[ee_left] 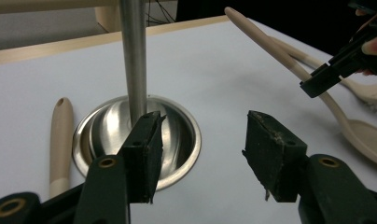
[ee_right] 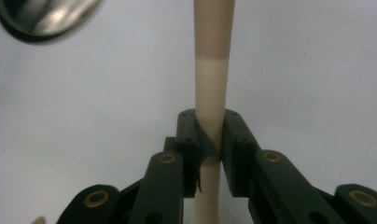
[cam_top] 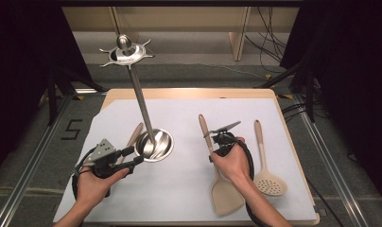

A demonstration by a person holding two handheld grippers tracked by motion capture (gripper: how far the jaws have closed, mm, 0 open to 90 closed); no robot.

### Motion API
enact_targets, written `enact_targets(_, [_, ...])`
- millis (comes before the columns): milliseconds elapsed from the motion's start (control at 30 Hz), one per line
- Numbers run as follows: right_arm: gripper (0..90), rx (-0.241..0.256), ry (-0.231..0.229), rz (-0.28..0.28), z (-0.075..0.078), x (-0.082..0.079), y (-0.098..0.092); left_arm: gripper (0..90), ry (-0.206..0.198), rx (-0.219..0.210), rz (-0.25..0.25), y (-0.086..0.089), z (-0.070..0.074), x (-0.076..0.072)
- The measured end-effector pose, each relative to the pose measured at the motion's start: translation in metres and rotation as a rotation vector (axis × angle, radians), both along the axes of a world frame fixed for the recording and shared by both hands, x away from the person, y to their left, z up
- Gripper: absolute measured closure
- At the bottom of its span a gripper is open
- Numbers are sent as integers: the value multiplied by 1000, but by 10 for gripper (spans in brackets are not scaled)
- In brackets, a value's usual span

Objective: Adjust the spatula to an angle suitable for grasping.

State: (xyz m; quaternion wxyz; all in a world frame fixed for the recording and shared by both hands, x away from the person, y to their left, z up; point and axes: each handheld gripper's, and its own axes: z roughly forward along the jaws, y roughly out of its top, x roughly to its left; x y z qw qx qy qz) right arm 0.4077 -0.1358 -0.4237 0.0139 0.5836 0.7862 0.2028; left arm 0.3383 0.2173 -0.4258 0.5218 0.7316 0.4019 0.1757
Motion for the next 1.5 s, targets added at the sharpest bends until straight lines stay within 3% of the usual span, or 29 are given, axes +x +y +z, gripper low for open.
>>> enact_targets(33, [792, 40, -41, 5, 3, -6, 1, 454, -1, -14, -1, -1, 2, 1])
enact_targets(67, [792, 54, -83, 36, 4, -9, -1, 454, -27, -13, -24, -2, 4, 3])
enact_targets(100, [792, 78, -123, 57, 5, -14, -1, 454, -5, -39, -15, -6, 9, 2])
enact_targets(167, [792, 108, -210, 119, 8, -23, -5, 453, -10, -58, -33, -12, 15, 3])
enact_targets(300, [793, 128, -283, 129, 16, -40, -7, 449, -16, -79, -75, -27, 31, 7])
enact_targets(333, [792, 146, -269, 118, 18, -44, -6, 448, -38, -81, -101, -32, 37, 10])
enact_targets(367, [793, 148, -347, 154, 18, -46, -9, 445, -38, -82, -98, -38, 42, 10])
enact_targets(400, [793, 162, -384, 164, 18, -49, -8, 442, -48, -92, -116, -43, 46, 11])
enact_targets(433, [793, 164, -411, 172, 20, -51, -8, 438, -47, -85, -118, -47, 49, 12])
enact_targets(467, [792, 180, -403, 157, 21, -55, -7, 435, -52, -85, -132, -52, 53, 13])
enact_targets(500, [793, 189, -449, 169, 22, -57, -5, 433, -52, -84, -138, -57, 56, 15])
enact_targets(633, [793, 185, -522, 199, 26, -65, 1, 415, -24, -108, -176, -76, 62, 23])
enact_targets(800, [793, 200, -543, 218, 29, -72, 6, 395, -10, -120, -206, -94, 64, 30])
enact_targets(867, [793, 221, -552, 230, 28, -72, 9, 393, -22, -115, -234, -100, 63, 33])
enact_targets(900, [793, 204, -557, 236, 29, -73, 9, 393, -25, -107, -246, -101, 63, 35])
enact_targets(933, [793, 209, -556, 241, 29, -73, 10, 397, -14, -128, -251, -105, 62, 35])
enact_targets(1000, [793, 194, -576, 274, 30, -72, 10, 425, -14, -141, -269, -107, 61, 36])
enact_targets(1033, [793, 209, -549, 250, 30, -74, 12, 437, -10, -136, -269, -109, 61, 36])
enact_targets(1067, [793, 220, -554, 239, 30, -75, 13, 449, -10, -143, -271, -110, 61, 36])
enact_targets(1167, [793, 205, -569, 271, 32, -74, 13, 470, -13, -169, -278, -113, 62, 35])
enact_targets(1333, [793, 210, -573, 264, 33, -78, 19, 531, -7, -182, -291, -116, 63, 34])
enact_targets(1400, [793, 215, -602, 261, 34, -80, 21, 559, -7, -185, -291, -117, 63, 34])
enact_targets(1433, [793, 210, -607, 285, 34, -79, 21, 571, -10, -186, -291, -117, 63, 34])
enact_targets(1467, [793, 219, -584, 275, 35, -81, 23, 589, -19, -187, -289, -117, 63, 33])
enact_targets(1500, [793, 211, -620, 281, 34, -80, 24, 613, -28, -188, -290, -117, 63, 33])
